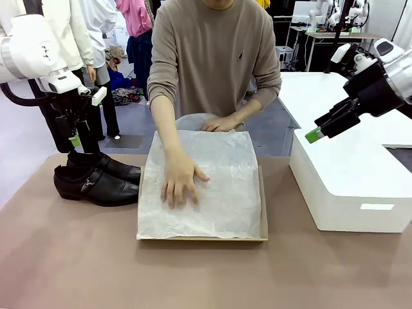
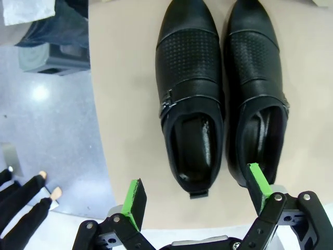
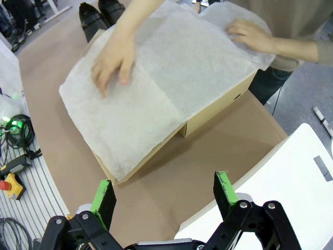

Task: Pack the shoes into the box.
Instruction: Place one shoe of the Shoes into the Shoes Box.

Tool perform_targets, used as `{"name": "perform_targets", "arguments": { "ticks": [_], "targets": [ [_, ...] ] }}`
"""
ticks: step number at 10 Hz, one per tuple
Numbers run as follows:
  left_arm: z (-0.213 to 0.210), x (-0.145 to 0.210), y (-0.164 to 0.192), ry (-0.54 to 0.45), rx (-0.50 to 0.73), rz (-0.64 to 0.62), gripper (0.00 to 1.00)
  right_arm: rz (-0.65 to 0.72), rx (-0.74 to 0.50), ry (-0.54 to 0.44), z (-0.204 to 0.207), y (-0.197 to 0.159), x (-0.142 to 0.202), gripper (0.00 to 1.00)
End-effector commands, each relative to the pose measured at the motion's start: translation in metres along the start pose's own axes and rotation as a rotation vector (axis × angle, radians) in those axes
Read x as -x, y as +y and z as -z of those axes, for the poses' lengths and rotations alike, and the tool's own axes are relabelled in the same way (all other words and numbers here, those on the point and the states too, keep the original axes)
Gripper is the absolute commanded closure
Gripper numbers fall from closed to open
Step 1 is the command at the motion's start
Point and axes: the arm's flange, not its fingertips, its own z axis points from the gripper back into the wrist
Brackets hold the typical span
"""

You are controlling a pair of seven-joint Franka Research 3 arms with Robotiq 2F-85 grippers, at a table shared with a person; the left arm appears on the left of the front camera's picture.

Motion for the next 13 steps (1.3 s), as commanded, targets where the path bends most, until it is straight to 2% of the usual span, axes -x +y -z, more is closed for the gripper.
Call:
{"name": "perform_targets", "arguments": {
  "ticks": [1, 8, 13],
  "targets": [
    [0.002, -0.002, 0.02, 0.028, 0.011, -0.027, 0.0, -0.008, -0.015, -0.024, 0.001, -0.003, -0.001, 0.0],
    [0.044, -0.002, 0.038, 0.054, 0.104, -0.064, 0.0, -0.008, -0.015, -0.024, 0.001, -0.003, -0.001, 0.0],
    [0.061, 0.006, 0.057, 0.088, 0.124, -0.056, 0.0, -0.008, -0.015, -0.024, 0.001, -0.003, -0.001, 0.0]
  ]
}}
